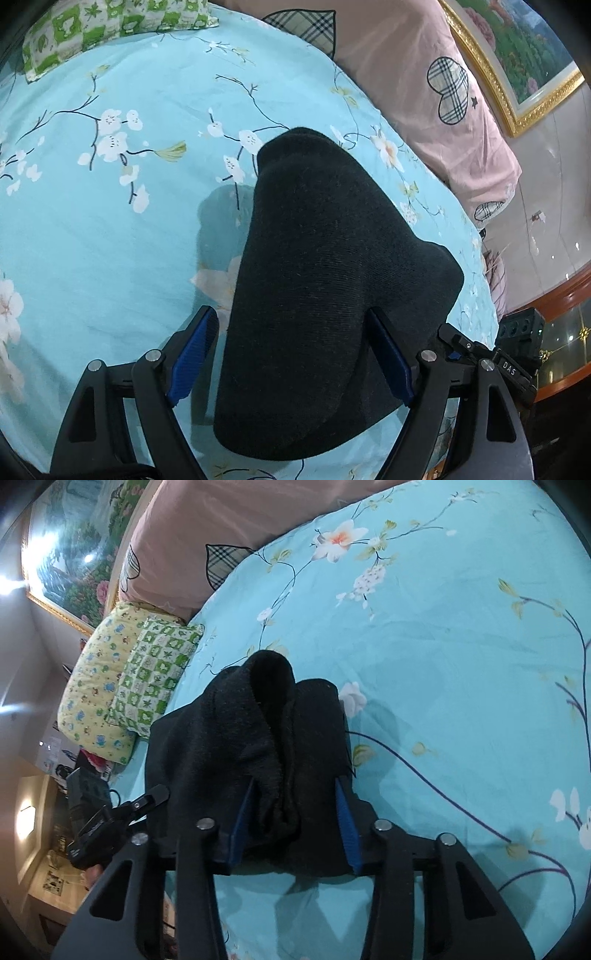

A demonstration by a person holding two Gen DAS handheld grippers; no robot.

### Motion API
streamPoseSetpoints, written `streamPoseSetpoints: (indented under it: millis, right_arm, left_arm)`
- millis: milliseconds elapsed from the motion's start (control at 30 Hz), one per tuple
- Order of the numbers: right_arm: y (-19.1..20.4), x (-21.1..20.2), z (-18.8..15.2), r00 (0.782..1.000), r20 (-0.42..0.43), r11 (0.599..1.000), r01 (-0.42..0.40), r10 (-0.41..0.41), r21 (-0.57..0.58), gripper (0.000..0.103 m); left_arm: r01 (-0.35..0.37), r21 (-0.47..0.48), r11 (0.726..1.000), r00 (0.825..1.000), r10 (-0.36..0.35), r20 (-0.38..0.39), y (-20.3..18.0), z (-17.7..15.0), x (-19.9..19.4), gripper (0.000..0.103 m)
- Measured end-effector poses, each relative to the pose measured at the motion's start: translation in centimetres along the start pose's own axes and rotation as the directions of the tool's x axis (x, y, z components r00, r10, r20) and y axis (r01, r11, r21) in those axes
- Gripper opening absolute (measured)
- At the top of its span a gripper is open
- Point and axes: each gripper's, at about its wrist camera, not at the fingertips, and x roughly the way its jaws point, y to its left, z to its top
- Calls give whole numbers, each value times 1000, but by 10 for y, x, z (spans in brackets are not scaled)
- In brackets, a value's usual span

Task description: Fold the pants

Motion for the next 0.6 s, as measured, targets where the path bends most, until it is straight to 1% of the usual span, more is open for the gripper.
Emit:
streamPoseSetpoints:
  millis: [100, 133, 200, 267, 300, 367, 467, 600]
  right_arm:
    - [1, -3, -3, 1000, 4, 1000, -8, 8, -7, 40]
    - [1, -4, -3, 1000, 6, 1000, -10, 10, -10, 39]
    - [2, -5, -4, 1000, 13, 1000, -16, 16, -13, 38]
    - [4, -7, -5, 1000, 20, 1000, -23, 23, -20, 37]
    - [5, -7, -5, 999, 23, 999, -26, 27, -23, 37]
    - [8, -9, -6, 999, 29, 999, -33, 34, -32, 36]
    - [14, -11, -6, 999, 38, 998, -37, 39, -53, 34]
    - [25, -18, -5, 998, 52, 996, -33, 38, -86, 33]
  left_arm:
    - [1, 11, 1000, 1000, -1, -7, -4, 0, 4, 81]
    - [7, 20, 1000, 1000, -6, -7, -7, 0, 5, 76]
    - [-9, 41, 999, 1000, 9, 4, -12, -1, 4, 71]
    - [-9, 62, 998, 1000, 8, 14, -14, -2, 3, 57]
    - [-6, 70, 998, 1000, 5, 19, -13, -2, 1, 53]
    - [6, 82, 997, 1000, -8, 29, -15, -2, -3, 39]
    - [-3, 107, 994, 999, -3, 54, -22, -3, -11, 31]
    - [-2, 128, 992, 996, -9, 88, -30, -2, -25, 27]
